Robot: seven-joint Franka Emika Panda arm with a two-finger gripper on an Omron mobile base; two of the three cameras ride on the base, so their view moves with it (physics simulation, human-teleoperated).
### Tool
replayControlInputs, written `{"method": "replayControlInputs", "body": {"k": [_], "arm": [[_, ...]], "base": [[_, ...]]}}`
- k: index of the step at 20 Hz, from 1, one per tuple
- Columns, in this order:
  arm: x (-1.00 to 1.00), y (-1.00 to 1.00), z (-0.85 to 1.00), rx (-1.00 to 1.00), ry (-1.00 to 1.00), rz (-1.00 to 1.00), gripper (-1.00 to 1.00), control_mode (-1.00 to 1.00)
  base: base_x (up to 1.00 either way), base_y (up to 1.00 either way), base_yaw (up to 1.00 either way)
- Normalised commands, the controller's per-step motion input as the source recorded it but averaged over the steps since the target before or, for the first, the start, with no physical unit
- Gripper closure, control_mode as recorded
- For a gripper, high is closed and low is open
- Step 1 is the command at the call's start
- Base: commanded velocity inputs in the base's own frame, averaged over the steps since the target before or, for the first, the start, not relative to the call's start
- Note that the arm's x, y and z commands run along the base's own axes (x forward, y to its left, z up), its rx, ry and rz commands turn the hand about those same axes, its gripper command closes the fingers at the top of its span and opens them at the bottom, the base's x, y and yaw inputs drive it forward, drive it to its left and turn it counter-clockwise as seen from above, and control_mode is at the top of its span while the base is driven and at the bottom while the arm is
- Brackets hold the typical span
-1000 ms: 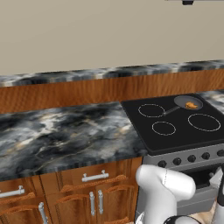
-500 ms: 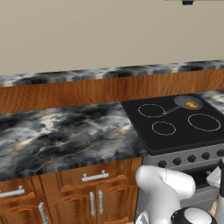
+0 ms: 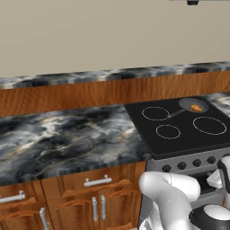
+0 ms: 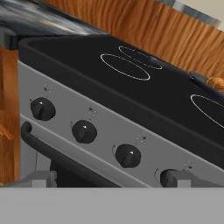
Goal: Pick the croissant and place it on the pan. Then turn on the stove to warm the croissant.
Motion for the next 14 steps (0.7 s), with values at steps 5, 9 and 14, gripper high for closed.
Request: {"method": "replayControlInputs", "body": {"k": [5, 9, 14], "arm": [[0.22, -0.17, -0.15, 0.0, 0.0, 0.0, -1.0, -1.0], [0.1, -0.05, -0.16, 0.0, 0.0, 0.0, -1.0, -1.0], [0.03, 0.0, -0.13, 0.0, 0.0, 0.0, -1.0, -1.0]], "base": [[0.0, 0.0, 0.0], [0.0, 0.0, 0.0], [0.0, 0.0, 0.0]]}}
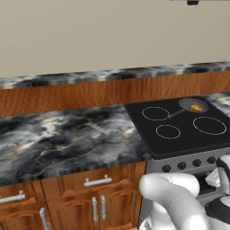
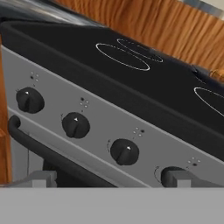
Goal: Pick the croissant and place it on the pan. Then turn on the stove to warm the croissant.
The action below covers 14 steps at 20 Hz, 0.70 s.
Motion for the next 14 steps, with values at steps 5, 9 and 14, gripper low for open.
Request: {"method": "replayControlInputs", "body": {"k": [5, 9, 14], "arm": [[0.01, 0.0, -0.07, 0.07, 0.0, 0.0, -1.0, -1.0], [0.01, 0.0, -0.02, 0.11, 0.0, 0.0, -1.0, -1.0], [0.08, 0.0, 0.0, 0.09, -0.02, 0.0, -1.0, -1.0]], "base": [[0.0, 0.0, 0.0], [0.0, 0.0, 0.0], [0.0, 0.0, 0.0]]}}
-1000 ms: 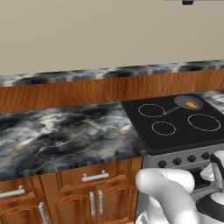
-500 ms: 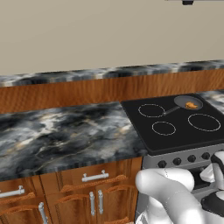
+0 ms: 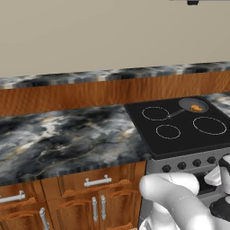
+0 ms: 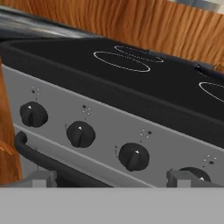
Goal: Pick the croissant and place it on the pan. Then turn on the stove to warm the croissant.
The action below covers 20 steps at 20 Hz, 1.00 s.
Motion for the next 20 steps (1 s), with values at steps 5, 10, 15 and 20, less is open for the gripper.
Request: {"method": "replayControlInputs", "body": {"k": [5, 10, 15, 20], "arm": [[0.02, 0.0, 0.0, 0.09, -0.03, -0.02, -1.0, -1.0], [0.05, 0.0, 0.0, 0.09, 0.0, -0.03, -1.0, -1.0], [0.0, 0.01, 0.0, 0.08, 0.0, -0.08, -1.0, -1.0], [0.0, 0.13, 0.0, 0.05, 0.0, -0.18, -1.0, -1.0]], "base": [[0.0, 0.0, 0.0], [0.0, 0.0, 0.0], [0.0, 0.0, 0.0], [0.0, 0.0, 0.0]]}}
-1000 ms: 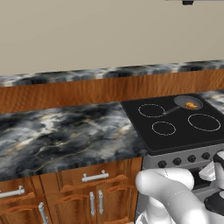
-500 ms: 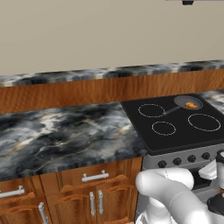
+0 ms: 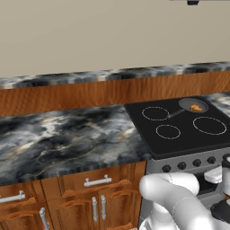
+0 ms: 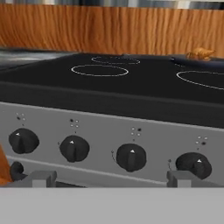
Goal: Pick the croissant and place it on the pan. Then turn on the stove to warm the croissant.
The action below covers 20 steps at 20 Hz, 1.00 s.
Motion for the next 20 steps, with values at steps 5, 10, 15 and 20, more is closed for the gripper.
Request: {"method": "replayControlInputs", "body": {"k": [5, 10, 15, 20], "arm": [[0.0, 0.22, 0.0, 0.01, 0.0, -0.2, -1.0, -1.0], [0.0, 0.28, 0.0, 0.0, 0.0, -0.19, -1.0, -1.0], [0.06, 0.06, 0.0, 0.0, 0.0, -0.11, -1.0, -1.0], [0.25, 0.0, 0.0, 0.03, 0.0, -0.01, -1.0, -1.0]], "base": [[0.0, 0.0, 0.0], [0.0, 0.0, 0.0], [0.0, 0.0, 0.0], [0.0, 0.0, 0.0]]}}
